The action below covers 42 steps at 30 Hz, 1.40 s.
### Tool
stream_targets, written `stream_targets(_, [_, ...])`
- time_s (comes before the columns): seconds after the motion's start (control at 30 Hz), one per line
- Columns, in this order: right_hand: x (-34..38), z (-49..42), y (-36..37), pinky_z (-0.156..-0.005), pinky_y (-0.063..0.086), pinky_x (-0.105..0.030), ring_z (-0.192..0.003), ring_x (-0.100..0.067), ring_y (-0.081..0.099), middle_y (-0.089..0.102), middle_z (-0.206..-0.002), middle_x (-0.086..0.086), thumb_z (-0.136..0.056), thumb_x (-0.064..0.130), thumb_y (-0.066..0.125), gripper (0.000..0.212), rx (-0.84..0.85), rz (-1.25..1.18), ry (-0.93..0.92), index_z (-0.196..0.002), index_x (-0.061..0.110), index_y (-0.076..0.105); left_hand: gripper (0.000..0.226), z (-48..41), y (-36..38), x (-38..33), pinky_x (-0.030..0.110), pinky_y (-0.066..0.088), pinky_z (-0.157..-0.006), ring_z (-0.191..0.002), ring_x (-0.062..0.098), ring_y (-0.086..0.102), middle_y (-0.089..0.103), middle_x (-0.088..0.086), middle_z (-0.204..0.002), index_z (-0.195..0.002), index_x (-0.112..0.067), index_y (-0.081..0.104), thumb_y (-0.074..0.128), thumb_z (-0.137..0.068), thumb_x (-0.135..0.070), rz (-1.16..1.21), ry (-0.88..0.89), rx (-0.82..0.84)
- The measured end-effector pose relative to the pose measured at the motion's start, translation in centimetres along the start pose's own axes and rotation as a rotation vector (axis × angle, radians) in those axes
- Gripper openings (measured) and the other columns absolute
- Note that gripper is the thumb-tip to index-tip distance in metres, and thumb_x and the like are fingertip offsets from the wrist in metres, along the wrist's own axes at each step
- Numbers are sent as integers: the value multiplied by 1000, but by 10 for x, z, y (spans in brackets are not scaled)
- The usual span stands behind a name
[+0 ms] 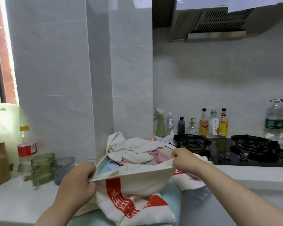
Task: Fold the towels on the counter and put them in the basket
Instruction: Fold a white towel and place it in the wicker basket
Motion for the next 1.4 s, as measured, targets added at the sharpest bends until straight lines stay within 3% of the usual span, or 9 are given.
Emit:
stream_targets(0.23, [-2,15,13,-49,44,-25,-55,-15,47,48,-66,-5,-84,2,62,25,239,-417,2,-71,14,44,39,1,2,21,30,24,-54,-57,15,29,40,-10,-61,-67,-25,34,49,-60,10,171,-62,82])
stream_targets(0.47, [-1,2,-22,-46,38,-28,-57,-20,43,47,-74,-10,-88,-3,49,19,-125,-725,105,-77,11,44,49,-5,-16,15,32,21,-53,-54,14,26,40,-10,-59,-60,-30,34,47,-58,16,207,-87,5])
stream_targets(0.7, [40,-2,-59,-43,48,-24,-61,-23,53,55,-79,-17,-82,-17,35,31,-124,-973,101,-75,2,58,23,-52,-34,7,30,21,-55,-58,17,30,34,3,-57,-59,-12,38,44,-62,10,492,-225,-122])
stream_targets(0.8, [63,-6,-83,-60,61,-28,-82,-26,60,56,-95,-18,-85,-17,44,23,-111,-1075,23,-86,-3,62,13,-84,-54,7,29,20,-54,-58,16,30,35,4,-57,-58,-14,39,44,-56,-3,583,-291,-199])
stream_targets(0.87, [74,-8,-98,-74,60,-27,-92,-24,62,59,-105,-17,-85,-17,52,21,-104,-1025,-60,-96,-3,63,11,-104,-66,5,29,21,-55,-59,16,31,36,3,-56,-57,-16,39,42,-53,-7,597,-326,-207])
stream_targets(1.0, [91,-6,-126,-91,55,-34,-94,-19,64,67,-108,-11,-80,-4,71,29,-209,-674,-183,-105,9,66,24,-136,-80,-3,29,28,-55,-61,19,39,44,8,-59,-62,-11,46,42,-72,11,622,-355,-184])
stream_targets(1.23, [112,2,-148,-83,56,-26,-96,-19,67,70,-104,-7,-81,-1,73,31,-233,-597,-252,-110,8,67,19,-158,-104,-26,32,37,-56,-61,25,44,46,12,-63,-62,-6,45,37,-78,-3,797,-251,-114])
stream_targets(1.33, [114,4,-155,-72,55,-18,-91,-16,66,70,-103,-7,-80,-6,70,32,-242,-614,-247,-109,8,66,18,-160,-104,-24,35,41,-63,-71,27,50,52,13,-73,-72,-6,52,45,-89,-6,762,-257,11])
stream_targets(1.4, [112,4,-162,-74,54,-21,-90,-18,66,70,-100,-6,-82,-4,70,24,-282,-626,-252,-100,12,68,9,-158,-104,-22,37,47,-65,-74,27,55,59,14,-80,-85,-3,56,55,-91,-9,690,-236,102])
Point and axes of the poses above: each hand's wrist, its own z-axis away from the middle knuckle, its own y-axis out of the palm, x = y × z, the point moved 7 cm from there along -z, towards the middle knuckle
